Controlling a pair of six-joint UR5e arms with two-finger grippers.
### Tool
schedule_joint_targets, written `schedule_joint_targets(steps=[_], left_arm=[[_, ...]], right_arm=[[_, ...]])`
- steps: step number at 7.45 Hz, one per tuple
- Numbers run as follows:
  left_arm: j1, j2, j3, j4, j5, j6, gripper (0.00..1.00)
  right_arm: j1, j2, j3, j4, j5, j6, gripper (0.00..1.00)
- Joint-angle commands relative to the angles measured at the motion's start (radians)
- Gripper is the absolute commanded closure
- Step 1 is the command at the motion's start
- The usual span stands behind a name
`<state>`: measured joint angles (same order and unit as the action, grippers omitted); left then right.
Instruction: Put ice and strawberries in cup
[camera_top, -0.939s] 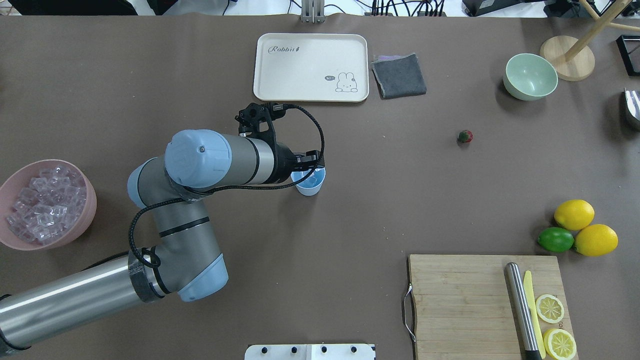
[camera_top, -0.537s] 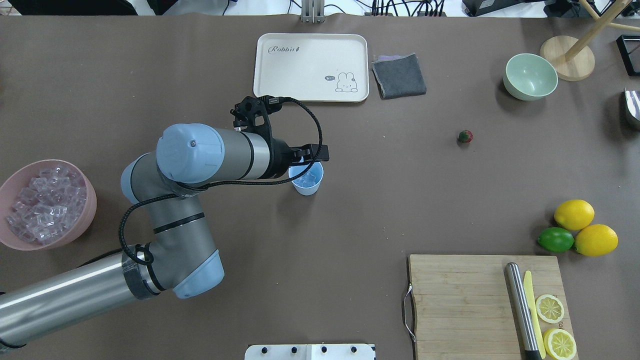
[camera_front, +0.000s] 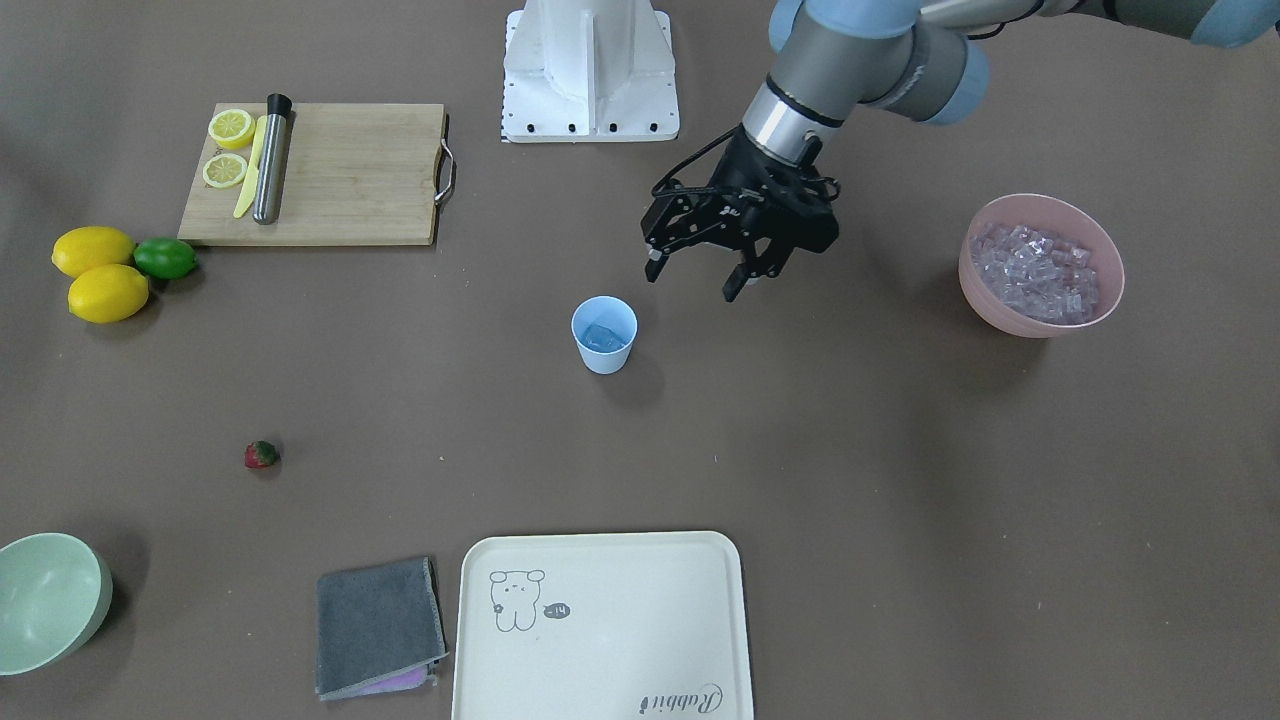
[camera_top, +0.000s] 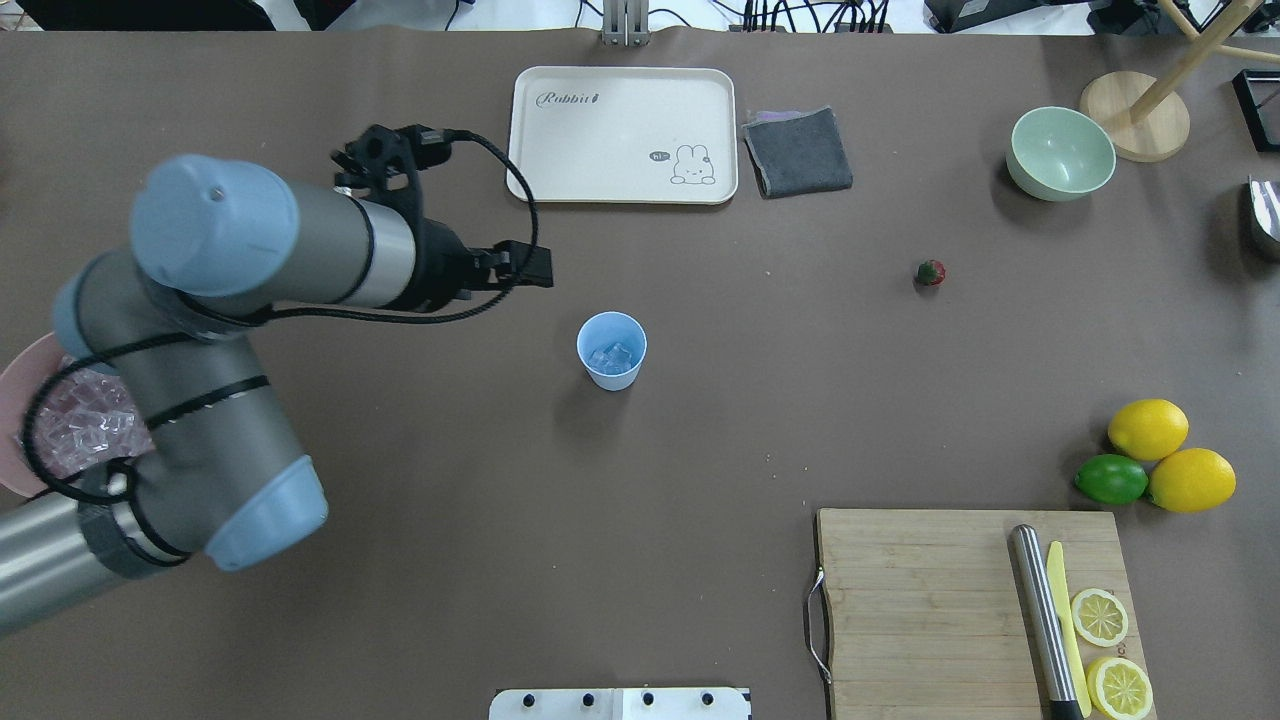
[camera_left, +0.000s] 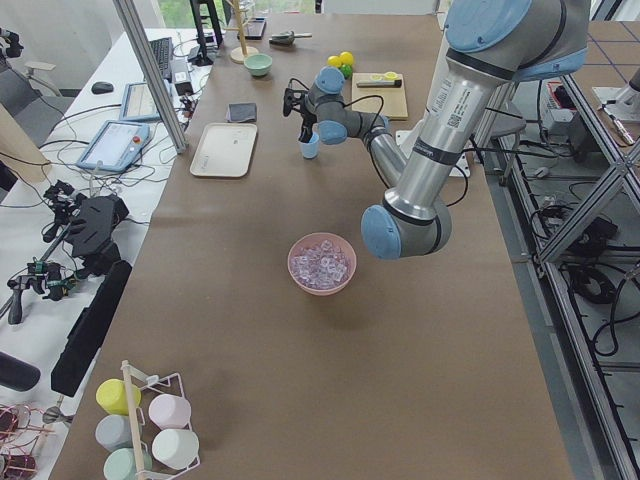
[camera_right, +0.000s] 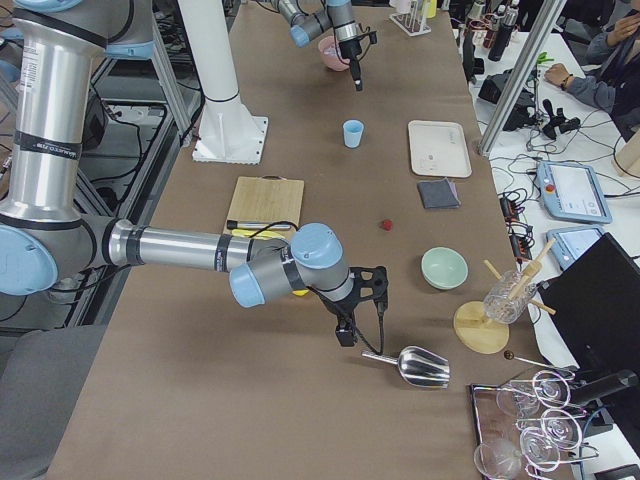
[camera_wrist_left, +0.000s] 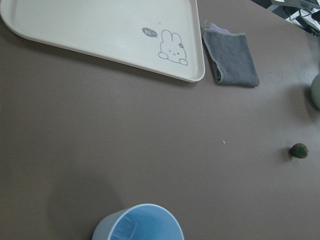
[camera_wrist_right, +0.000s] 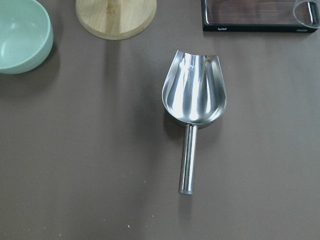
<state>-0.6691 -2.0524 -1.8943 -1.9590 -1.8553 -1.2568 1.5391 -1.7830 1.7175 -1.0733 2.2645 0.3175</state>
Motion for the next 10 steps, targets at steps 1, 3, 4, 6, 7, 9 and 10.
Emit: schedule_joint_targets(steps=[1,3,4,6,7,9,10], left_arm=[[-0.166,0.142,-0.123,0.161,-0.144,0.277,0.02],[-0.394,0.336,-0.115,0.16,-0.327,0.666,0.0],[-0.491,0.435,-0.1,0.161,-0.369,0.903,0.0],[-0.665,0.539,-0.042,0.161,-0.392,1.189,0.0],[-0.69,0.555,-0.026,0.152,-0.412,1.217,0.0],[-0.692,0.569,-0.023,0.135,-0.412,1.217,0.0],[-0.692,0.569,-0.023,0.134,-0.41,1.217,0.0]], right_arm=[[-0.002,0.002,0.001,0.061,0.036,0.0,0.0],[-0.054,0.074,-0.004,0.058,0.056,0.003,0.0],[-0.077,0.074,-0.004,0.055,0.058,0.017,0.0],[-0.169,0.135,0.005,0.058,0.041,0.232,0.0],[-0.251,0.195,0.004,0.049,-0.011,0.321,0.0],[-0.463,0.362,-0.019,-0.049,-0.19,0.545,0.0],[-0.558,0.44,-0.044,-0.103,-0.273,0.624,0.0]])
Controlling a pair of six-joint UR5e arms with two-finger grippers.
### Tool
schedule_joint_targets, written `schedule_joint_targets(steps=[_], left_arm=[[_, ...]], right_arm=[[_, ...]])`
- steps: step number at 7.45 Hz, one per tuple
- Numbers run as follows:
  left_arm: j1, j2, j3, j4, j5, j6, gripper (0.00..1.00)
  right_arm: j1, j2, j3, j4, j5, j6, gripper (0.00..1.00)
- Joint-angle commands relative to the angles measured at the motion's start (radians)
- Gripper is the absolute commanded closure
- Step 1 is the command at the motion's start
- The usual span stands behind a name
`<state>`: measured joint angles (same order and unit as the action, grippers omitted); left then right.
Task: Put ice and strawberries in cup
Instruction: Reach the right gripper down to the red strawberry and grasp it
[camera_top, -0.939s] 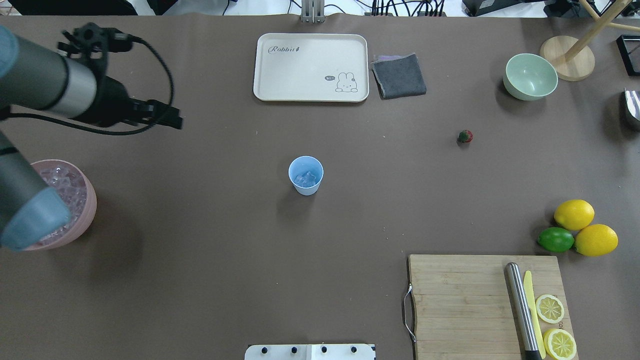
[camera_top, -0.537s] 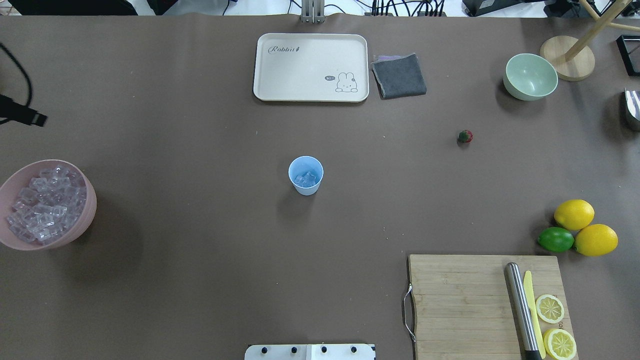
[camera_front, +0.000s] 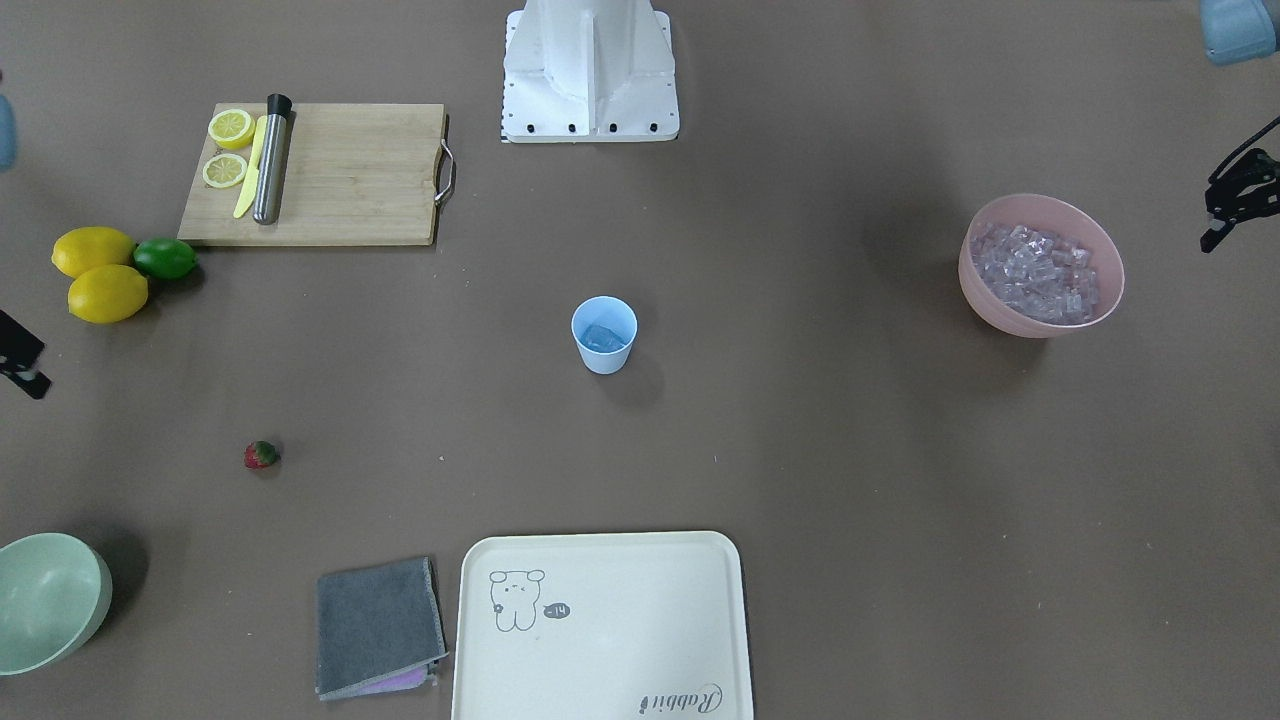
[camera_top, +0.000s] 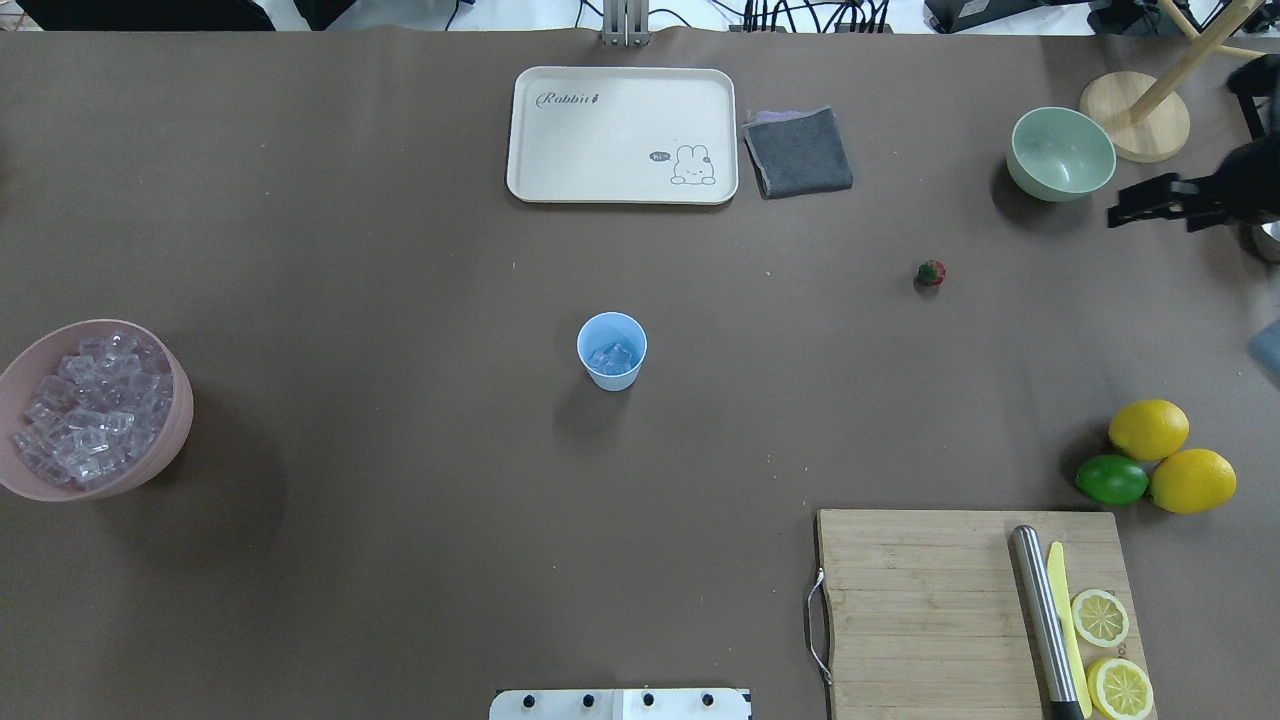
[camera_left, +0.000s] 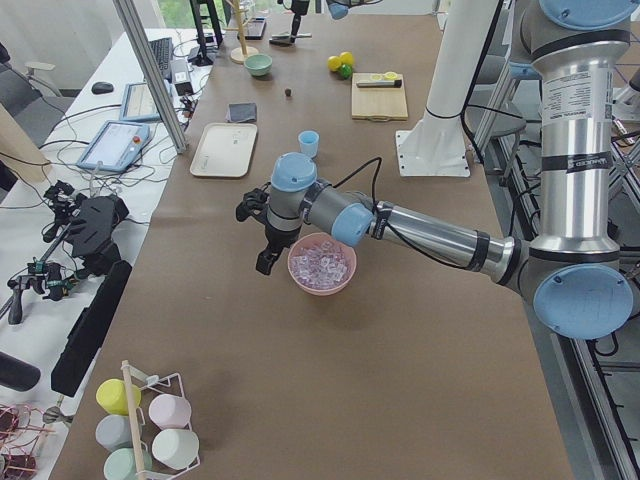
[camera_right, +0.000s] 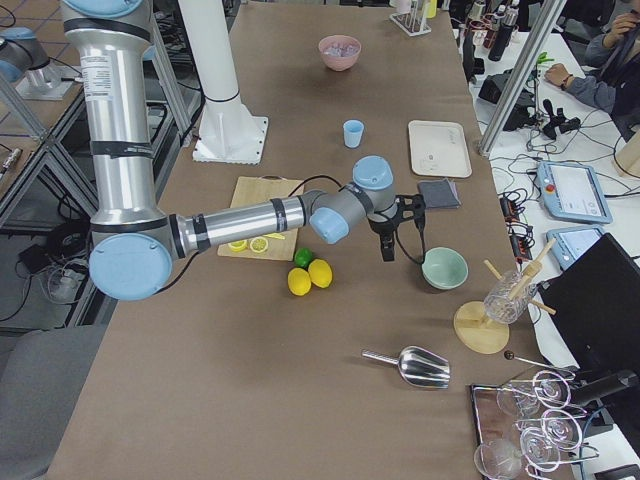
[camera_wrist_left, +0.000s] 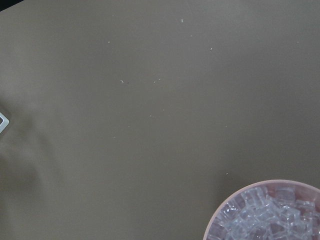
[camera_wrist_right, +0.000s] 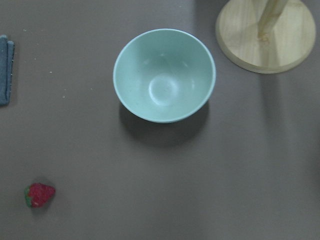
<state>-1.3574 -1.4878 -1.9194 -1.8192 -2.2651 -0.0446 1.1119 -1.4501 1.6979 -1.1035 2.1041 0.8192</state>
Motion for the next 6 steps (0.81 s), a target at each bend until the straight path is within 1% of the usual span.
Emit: schedule_joint_targets(steps=[1,2,3,5,6], left_arm=[[-0.005,0.006,0.0,-0.008,-0.002,0.006,0.0],[-0.008,0.036,-0.003,-0.04,-0.002,0.005,0.0],[-0.009,0.052,-0.003,-0.07,-0.004,0.003,0.0],[-0.009,0.052,0.0,-0.072,-0.004,0.002,0.0],[-0.008,0.049,0.002,-0.072,-0.004,0.0,0.0]], right_arm=[[-0.191,0.169,-0.079,-0.071,-0.169,0.173,0.0],[-0.242,0.239,-0.152,-0.064,-0.22,0.225,0.0],[-0.272,0.27,-0.202,-0.059,-0.263,0.231,0.02],[-0.299,0.26,-0.217,-0.058,-0.266,0.23,0.11],[-0.3,0.252,-0.213,-0.046,-0.265,0.232,0.12]])
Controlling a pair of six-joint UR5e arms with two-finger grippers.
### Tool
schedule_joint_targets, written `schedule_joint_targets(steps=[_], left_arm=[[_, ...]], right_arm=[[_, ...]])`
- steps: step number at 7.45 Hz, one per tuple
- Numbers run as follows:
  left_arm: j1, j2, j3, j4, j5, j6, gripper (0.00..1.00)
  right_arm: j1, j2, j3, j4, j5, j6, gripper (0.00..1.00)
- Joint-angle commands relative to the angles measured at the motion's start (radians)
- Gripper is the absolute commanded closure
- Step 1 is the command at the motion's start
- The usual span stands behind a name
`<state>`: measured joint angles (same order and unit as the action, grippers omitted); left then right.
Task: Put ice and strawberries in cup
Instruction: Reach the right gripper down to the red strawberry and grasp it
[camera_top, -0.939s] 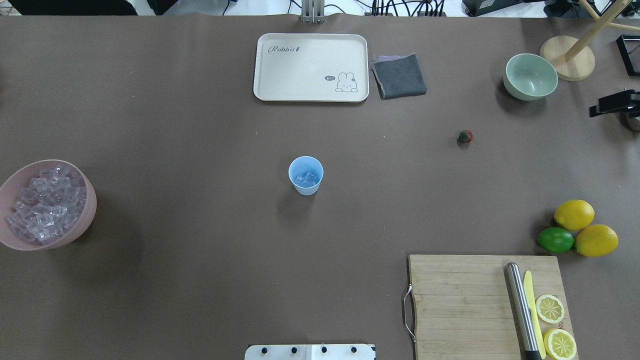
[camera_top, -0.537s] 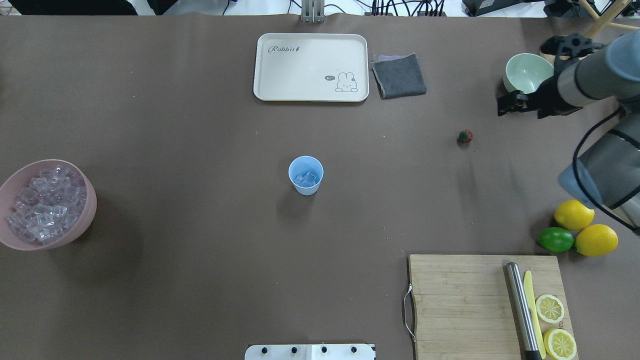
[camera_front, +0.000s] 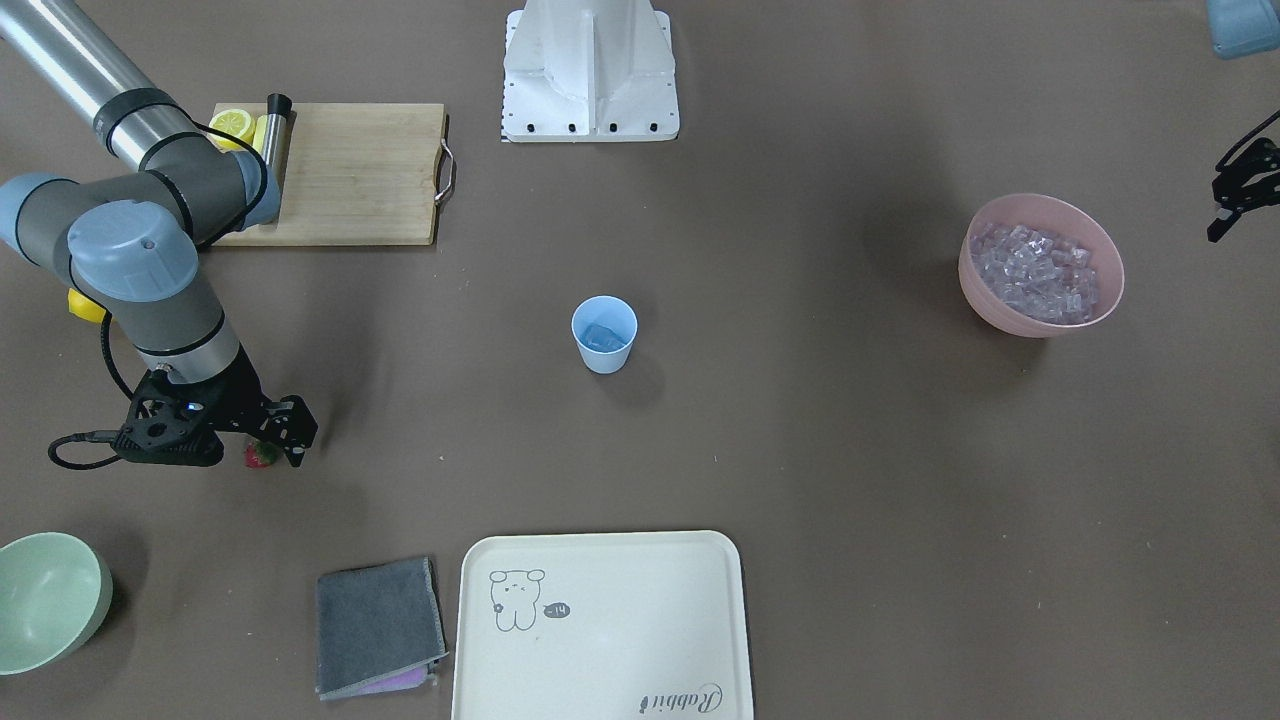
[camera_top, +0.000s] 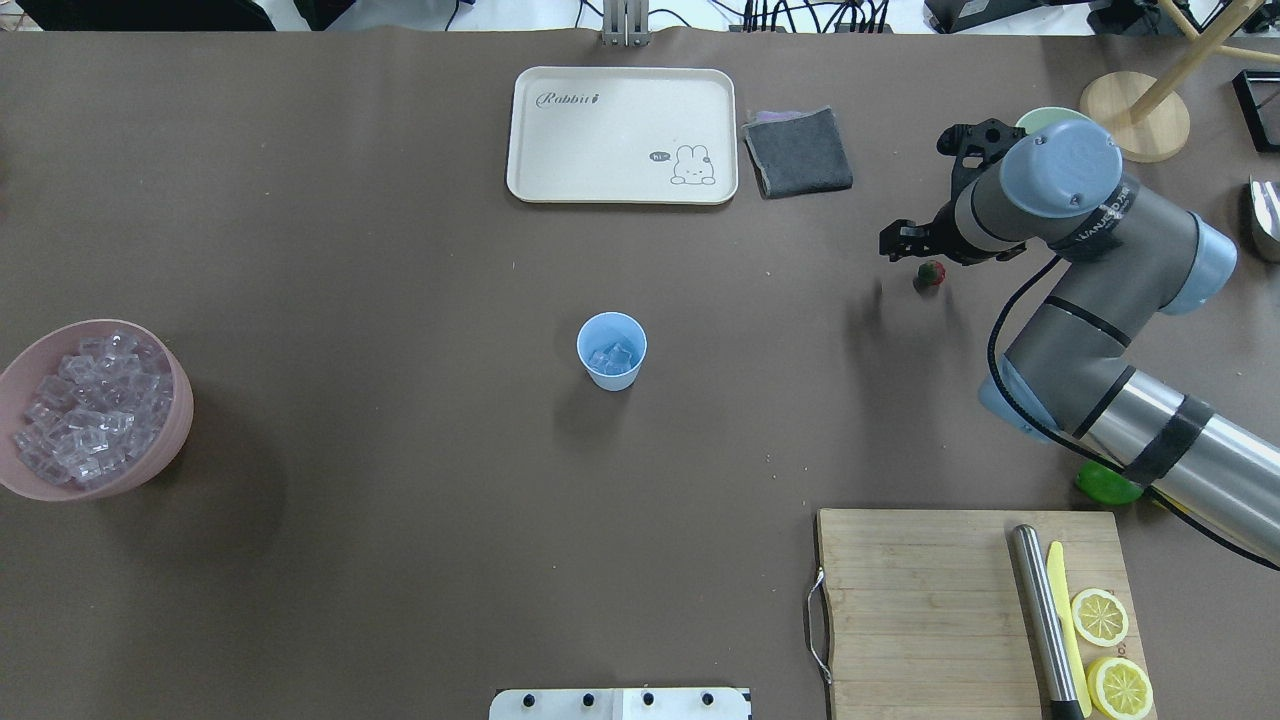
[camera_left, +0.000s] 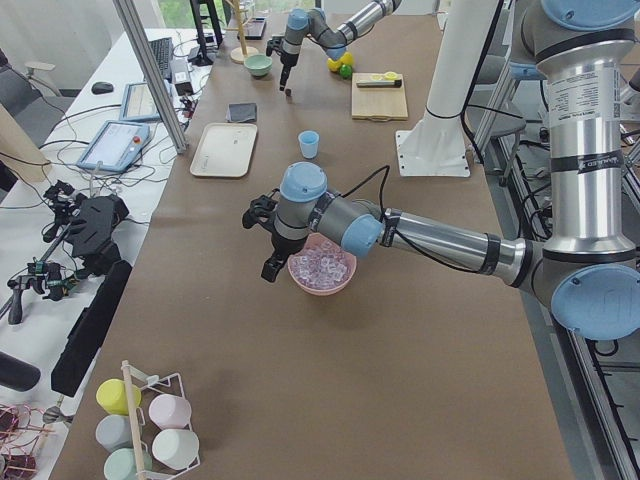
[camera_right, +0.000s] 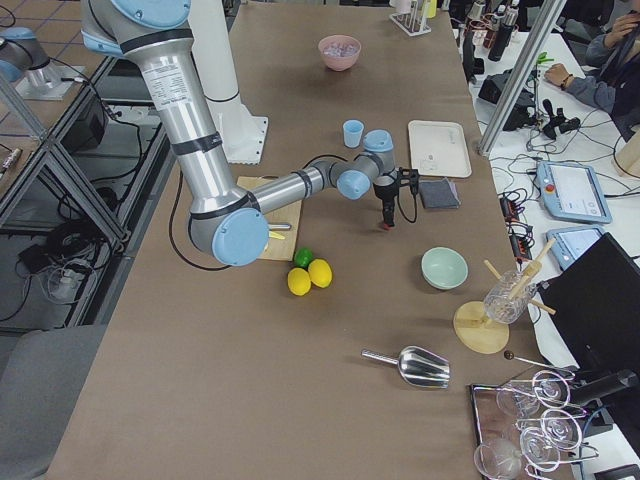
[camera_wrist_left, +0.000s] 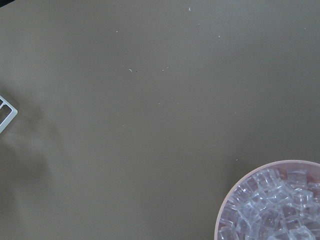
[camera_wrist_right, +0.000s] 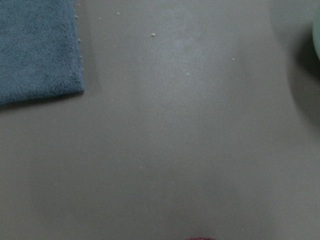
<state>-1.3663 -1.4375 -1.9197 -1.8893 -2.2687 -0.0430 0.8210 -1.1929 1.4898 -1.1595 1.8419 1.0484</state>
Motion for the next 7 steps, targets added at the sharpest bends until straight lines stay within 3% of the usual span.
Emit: schedule_joint_targets(steps=[1,2,3,4,7], left_arm=[[0.001,-0.004,0.002,-0.001,0.0,-0.005,0.0],[0.001,-0.006,0.002,-0.001,-0.002,-0.005,0.0],[0.001,-0.008,0.002,-0.001,0.0,-0.006,0.0],[0.001,-0.012,0.008,0.001,-0.002,-0.006,0.0],[0.003,-0.015,0.011,0.002,0.0,-0.006,0.0]], right_arm=[[-0.013,-0.008,-0.009,0.012,-0.003,-0.004,0.19],[-0.014,-0.014,-0.009,0.012,-0.003,-0.008,0.32],[-0.014,-0.017,-0.009,0.012,-0.001,-0.011,0.62],[-0.014,-0.016,-0.006,0.012,-0.001,-0.025,0.98],[0.004,0.019,0.035,-0.014,0.016,-0.01,1.0]])
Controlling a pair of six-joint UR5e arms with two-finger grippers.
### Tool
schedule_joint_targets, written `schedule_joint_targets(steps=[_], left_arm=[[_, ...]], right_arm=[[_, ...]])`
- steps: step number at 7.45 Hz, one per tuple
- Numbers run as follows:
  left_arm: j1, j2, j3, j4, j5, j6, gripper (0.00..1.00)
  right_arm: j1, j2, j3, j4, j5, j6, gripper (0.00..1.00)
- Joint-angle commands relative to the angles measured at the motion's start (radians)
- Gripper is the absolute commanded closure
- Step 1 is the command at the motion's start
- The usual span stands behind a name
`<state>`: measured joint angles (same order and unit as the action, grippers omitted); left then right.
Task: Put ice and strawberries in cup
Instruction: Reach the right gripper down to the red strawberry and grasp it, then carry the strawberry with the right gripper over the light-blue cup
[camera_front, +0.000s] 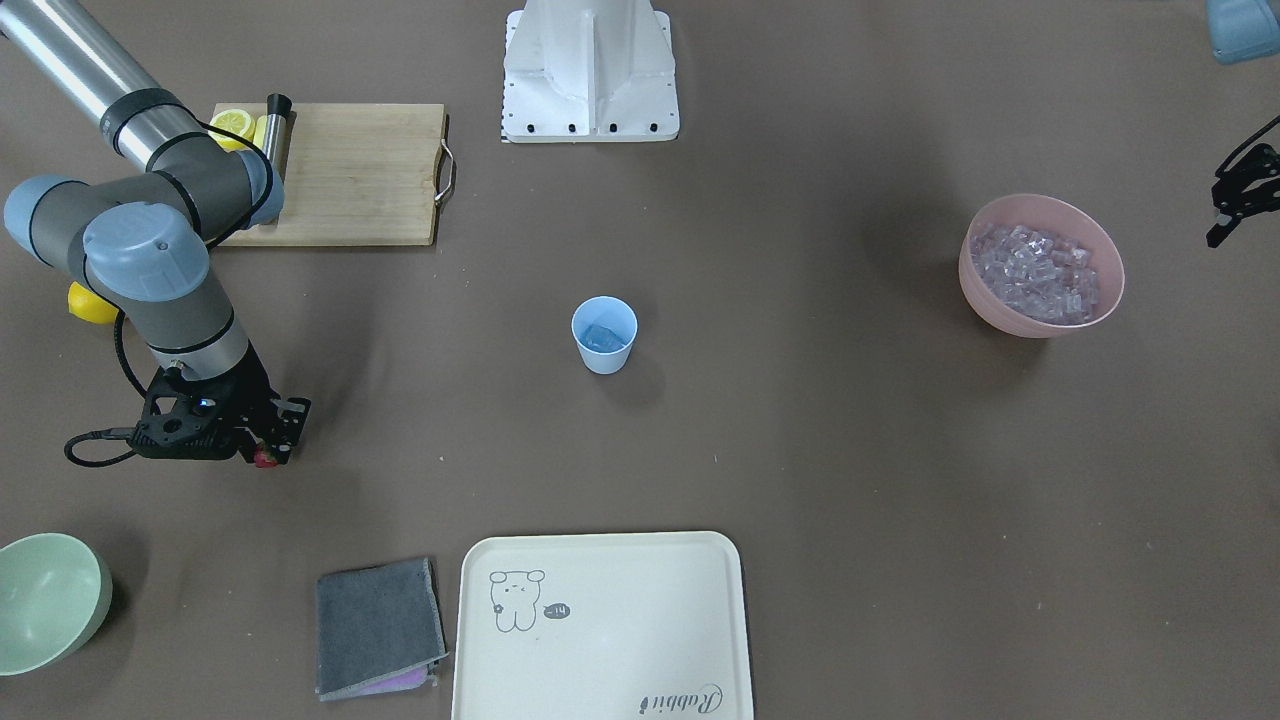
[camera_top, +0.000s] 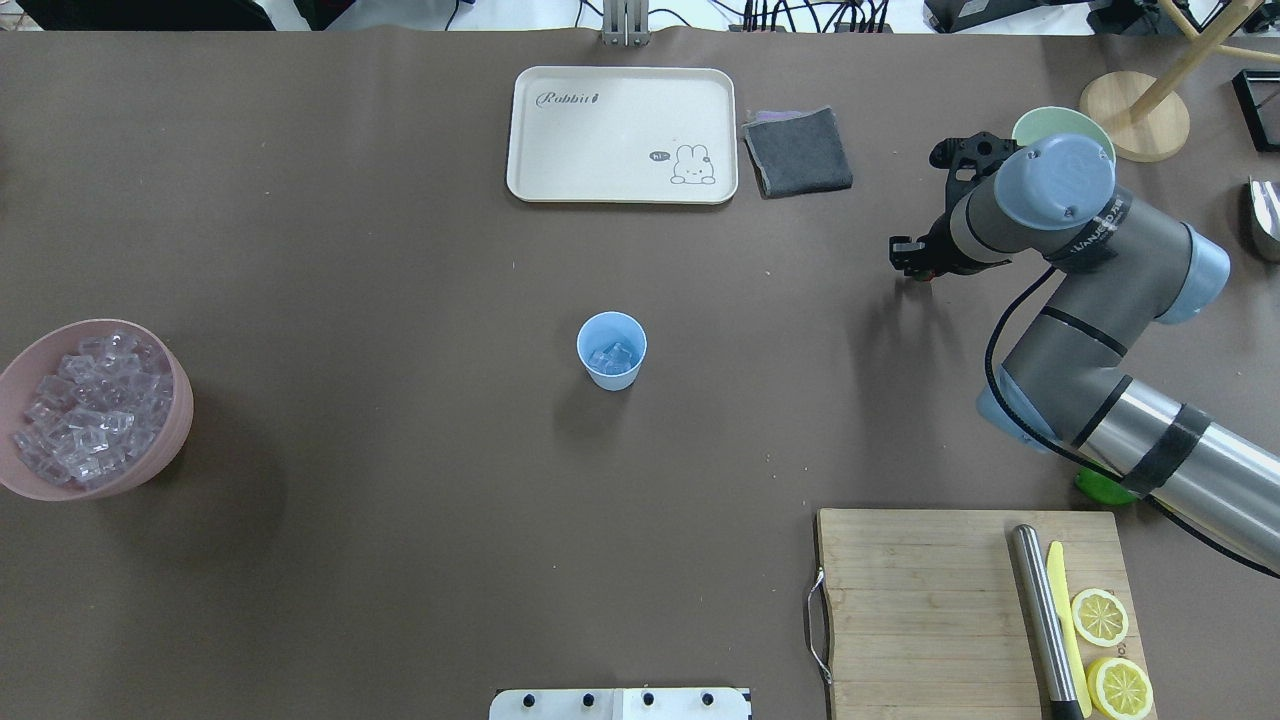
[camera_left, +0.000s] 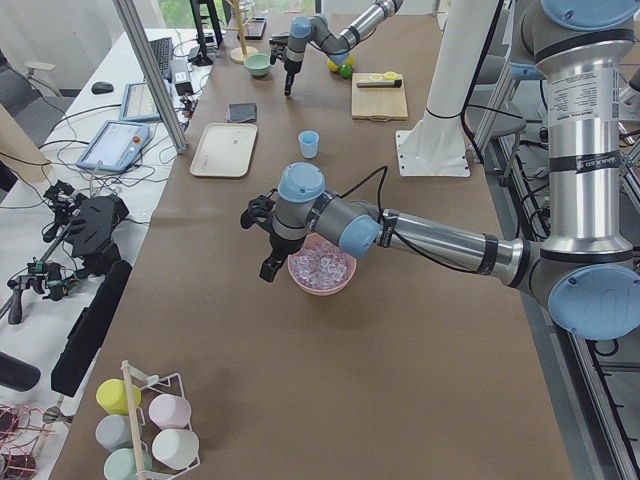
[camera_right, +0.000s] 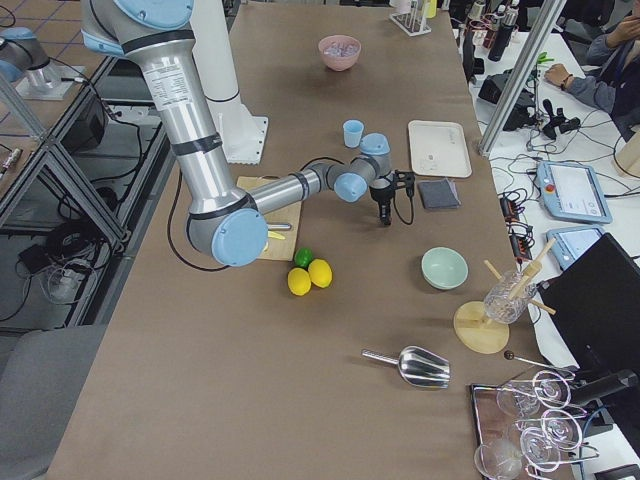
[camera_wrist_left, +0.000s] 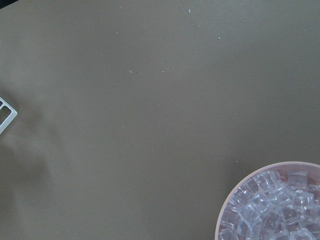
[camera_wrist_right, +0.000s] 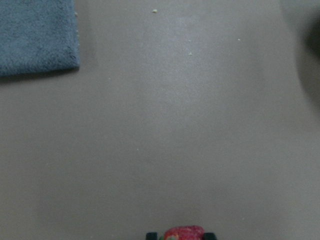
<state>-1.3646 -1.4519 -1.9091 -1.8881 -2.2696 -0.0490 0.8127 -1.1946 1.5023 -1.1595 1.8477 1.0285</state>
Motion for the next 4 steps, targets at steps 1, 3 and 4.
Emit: schedule_joint_targets(steps=[1,3,4], left_arm=[[0.001,-0.002,0.002,0.001,0.001,0.0,0.0],[0.001,-0.004,0.013,0.0,0.001,-0.002,0.0],[0.001,-0.011,0.018,0.001,-0.004,-0.003,0.0]], right_arm=[[0.017,0.05,0.056,-0.061,0.016,0.016,1.0],[0.003,0.122,0.108,-0.089,0.007,0.137,1.0],[-0.041,0.16,0.127,-0.091,-0.011,0.151,1.0]])
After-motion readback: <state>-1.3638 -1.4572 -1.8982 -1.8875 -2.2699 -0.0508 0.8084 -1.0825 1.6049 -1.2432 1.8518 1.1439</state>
